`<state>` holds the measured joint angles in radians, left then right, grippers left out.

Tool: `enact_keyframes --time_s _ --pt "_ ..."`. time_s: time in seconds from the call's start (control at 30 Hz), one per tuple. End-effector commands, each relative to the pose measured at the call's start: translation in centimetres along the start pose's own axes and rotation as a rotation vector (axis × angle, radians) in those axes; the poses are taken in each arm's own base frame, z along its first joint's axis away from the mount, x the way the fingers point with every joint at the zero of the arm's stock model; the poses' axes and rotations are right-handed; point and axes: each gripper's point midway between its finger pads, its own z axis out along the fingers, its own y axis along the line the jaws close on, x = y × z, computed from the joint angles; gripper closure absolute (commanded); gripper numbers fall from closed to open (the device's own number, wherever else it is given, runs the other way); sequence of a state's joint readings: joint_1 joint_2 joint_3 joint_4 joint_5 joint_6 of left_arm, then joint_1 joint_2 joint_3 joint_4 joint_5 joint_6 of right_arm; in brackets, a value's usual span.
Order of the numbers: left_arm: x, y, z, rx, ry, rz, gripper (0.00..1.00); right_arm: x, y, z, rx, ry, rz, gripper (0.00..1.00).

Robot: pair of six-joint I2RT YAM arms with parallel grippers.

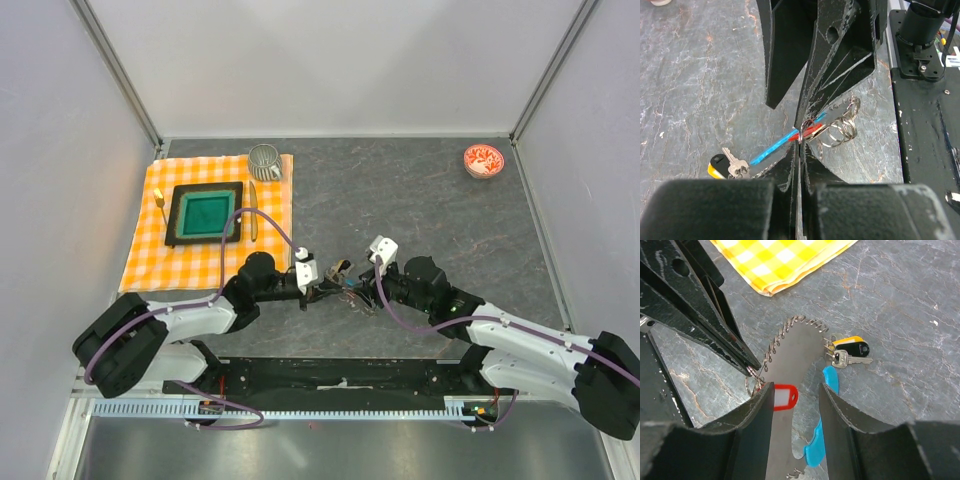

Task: Put the keys on the keyring

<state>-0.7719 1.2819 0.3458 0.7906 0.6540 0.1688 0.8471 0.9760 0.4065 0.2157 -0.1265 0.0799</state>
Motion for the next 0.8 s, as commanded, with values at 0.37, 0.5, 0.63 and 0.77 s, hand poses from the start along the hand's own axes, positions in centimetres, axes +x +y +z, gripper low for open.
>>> enact_keyframes --time_s 0.37,0.5,0.63,0.77 --pt "-1.3 0.6 -0.6 -0.016 0.028 0.125 0.98 -1.8 2.4 -1.3 -0.134 -0.010 -0.075 0.53" --pt "-1.2 0.5 -0.5 -0.006 0.032 0.122 0.98 -2.6 3.1 -1.0 -0.172 -0.028 -0.067 0.54" --pt "-1.2 0.3 -0.5 0.006 0.030 0.120 0.98 -2.8 3.2 -0.4 -0.184 -0.024 -0.073 0.55" --pt "-1.3 0.1 -0.5 0.018 0.025 0.122 0.98 -2.1 2.8 0.4 -0.177 0.006 -0.098 0.55"
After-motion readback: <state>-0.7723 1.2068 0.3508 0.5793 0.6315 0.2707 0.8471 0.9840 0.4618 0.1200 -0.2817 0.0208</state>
